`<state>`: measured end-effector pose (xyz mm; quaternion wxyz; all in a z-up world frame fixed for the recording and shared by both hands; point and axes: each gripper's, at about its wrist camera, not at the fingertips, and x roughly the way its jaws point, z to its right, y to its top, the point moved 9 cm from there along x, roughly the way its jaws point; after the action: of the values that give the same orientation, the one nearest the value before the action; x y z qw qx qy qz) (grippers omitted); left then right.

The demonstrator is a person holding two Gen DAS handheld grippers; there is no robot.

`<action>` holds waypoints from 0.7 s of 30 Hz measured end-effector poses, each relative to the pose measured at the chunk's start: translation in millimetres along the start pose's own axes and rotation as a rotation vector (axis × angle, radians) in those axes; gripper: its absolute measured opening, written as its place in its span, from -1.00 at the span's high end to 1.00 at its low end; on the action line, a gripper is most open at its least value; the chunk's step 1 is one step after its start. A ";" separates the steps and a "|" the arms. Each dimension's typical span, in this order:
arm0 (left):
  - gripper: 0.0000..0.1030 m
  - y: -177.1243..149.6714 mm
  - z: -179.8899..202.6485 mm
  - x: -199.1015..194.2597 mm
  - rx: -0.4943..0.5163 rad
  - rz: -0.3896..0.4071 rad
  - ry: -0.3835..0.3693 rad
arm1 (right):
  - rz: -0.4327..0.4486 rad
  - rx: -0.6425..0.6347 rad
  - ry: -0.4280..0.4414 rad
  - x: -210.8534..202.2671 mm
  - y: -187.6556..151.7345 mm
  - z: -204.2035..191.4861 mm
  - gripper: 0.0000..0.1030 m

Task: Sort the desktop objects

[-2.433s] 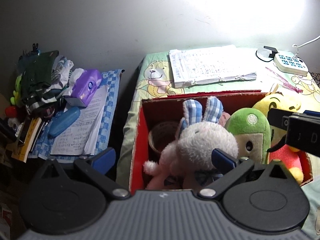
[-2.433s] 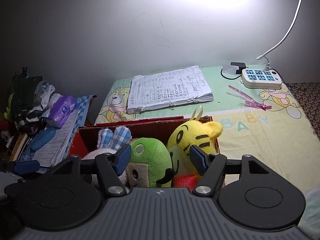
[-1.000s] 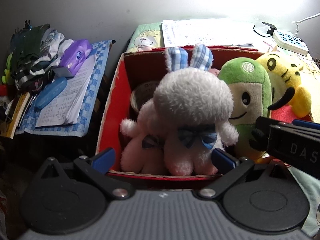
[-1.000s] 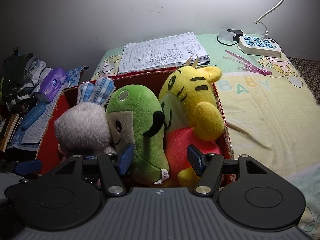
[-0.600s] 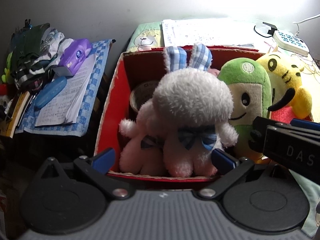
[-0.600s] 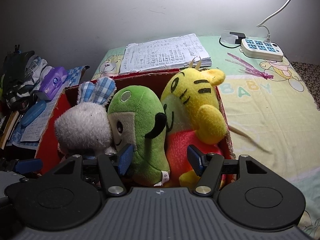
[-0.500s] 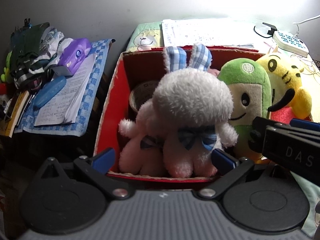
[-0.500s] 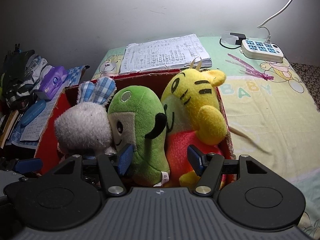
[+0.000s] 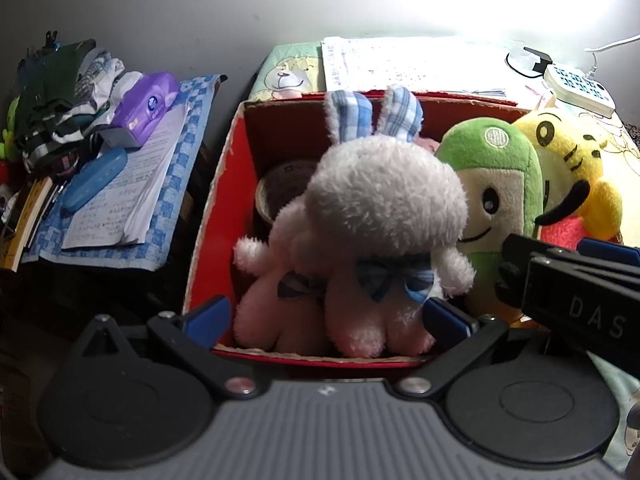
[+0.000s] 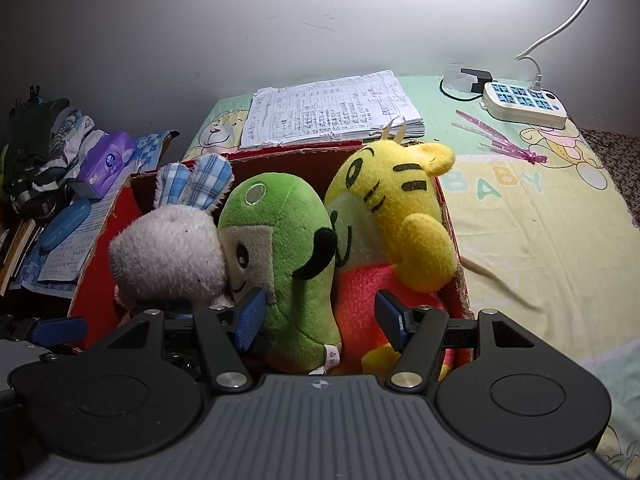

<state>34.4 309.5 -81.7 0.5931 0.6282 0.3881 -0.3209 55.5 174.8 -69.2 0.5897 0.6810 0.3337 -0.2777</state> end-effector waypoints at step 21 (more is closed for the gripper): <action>-0.99 -1.3 1.1 0.6 -0.008 0.013 -0.024 | 0.001 -0.016 -0.002 -1.3 -3.7 -3.5 -0.26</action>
<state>33.7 308.5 -82.9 0.6021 0.6247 0.3781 -0.3229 51.7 178.5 -69.9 0.5954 0.6762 0.3351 -0.2754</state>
